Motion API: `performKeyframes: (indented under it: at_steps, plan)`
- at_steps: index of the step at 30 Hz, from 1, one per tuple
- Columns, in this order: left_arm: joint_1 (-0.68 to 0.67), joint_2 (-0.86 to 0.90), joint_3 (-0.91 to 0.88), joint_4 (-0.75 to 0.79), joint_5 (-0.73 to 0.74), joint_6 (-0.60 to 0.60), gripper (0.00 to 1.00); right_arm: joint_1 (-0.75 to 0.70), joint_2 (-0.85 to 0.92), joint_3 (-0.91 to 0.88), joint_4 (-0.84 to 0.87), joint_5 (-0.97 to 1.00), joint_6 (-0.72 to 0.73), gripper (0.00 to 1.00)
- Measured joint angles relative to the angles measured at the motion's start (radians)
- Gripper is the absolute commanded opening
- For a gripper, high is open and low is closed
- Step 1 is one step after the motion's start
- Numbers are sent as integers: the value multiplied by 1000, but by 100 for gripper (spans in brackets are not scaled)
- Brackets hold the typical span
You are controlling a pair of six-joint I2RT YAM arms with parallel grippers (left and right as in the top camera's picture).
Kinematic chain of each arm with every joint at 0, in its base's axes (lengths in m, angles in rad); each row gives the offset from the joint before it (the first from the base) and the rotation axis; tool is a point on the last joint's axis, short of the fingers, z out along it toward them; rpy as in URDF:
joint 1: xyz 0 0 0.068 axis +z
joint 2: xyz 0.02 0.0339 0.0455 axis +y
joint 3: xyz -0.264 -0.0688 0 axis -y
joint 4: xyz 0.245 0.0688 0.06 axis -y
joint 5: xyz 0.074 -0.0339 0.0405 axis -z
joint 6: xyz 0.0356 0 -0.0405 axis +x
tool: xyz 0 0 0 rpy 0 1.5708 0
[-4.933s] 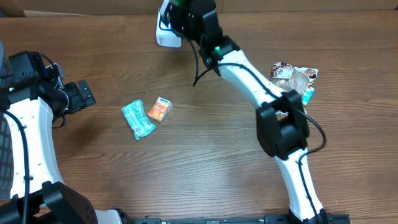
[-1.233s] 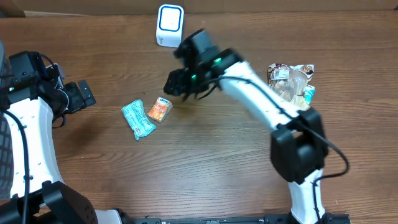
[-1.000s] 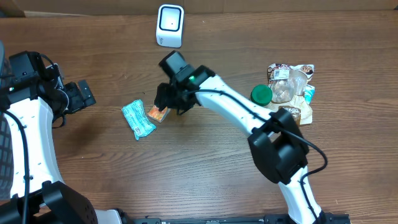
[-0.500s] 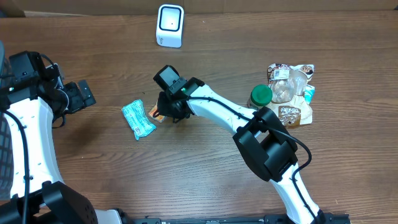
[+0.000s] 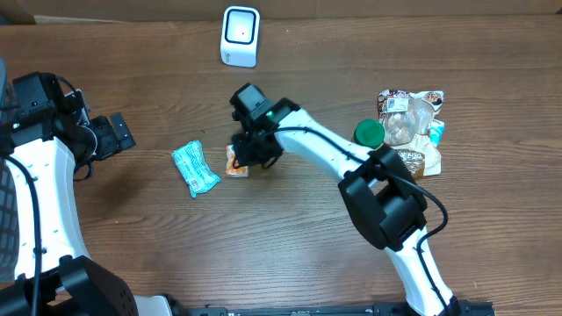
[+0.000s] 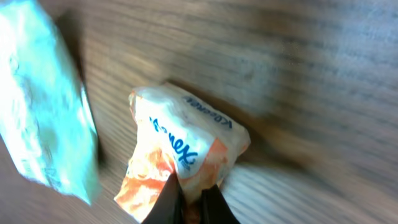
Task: Scan the item barcode
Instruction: 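Reach the right gripper left and grasp the orange Kleenex pack, then lift the orange Kleenex pack with the right gripper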
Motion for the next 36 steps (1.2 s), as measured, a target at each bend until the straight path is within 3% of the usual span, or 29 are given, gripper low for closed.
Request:
performKeyframes:
  at_steps: [4, 7, 10, 14, 19, 23, 26, 31, 36]
  plan:
    - [0, 0, 0, 0, 0, 0, 100, -19, 0, 40, -110, -20, -398, 32]
    - [0, 0, 0, 0, 0, 0, 100, -14, 0, 40, -123, -6, -548, 42]
    - [0, 0, 0, 0, 0, 0, 100, -11, 0, 43, -122, 5, -594, 43]
    - [0, 0, 0, 0, 0, 0, 100, -15, 0, 75, -136, 9, -506, 43]
    - [0, 0, 0, 0, 0, 0, 100, -57, 0, 107, -204, -76, -232, 33]
    - [0, 0, 0, 0, 0, 0, 100, -80, 0, 59, -194, -146, -55, 30]
    - [0, 0, 0, 0, 0, 0, 100, -56, 0, -7, -153, -176, 17, 25]
    - [0, 0, 0, 0, 0, 0, 100, -13, -2, -88, -64, -178, 121, 5]
    - [0, 0, 0, 0, 0, 0, 100, -16, -11, -99, -50, -185, 157, 4]
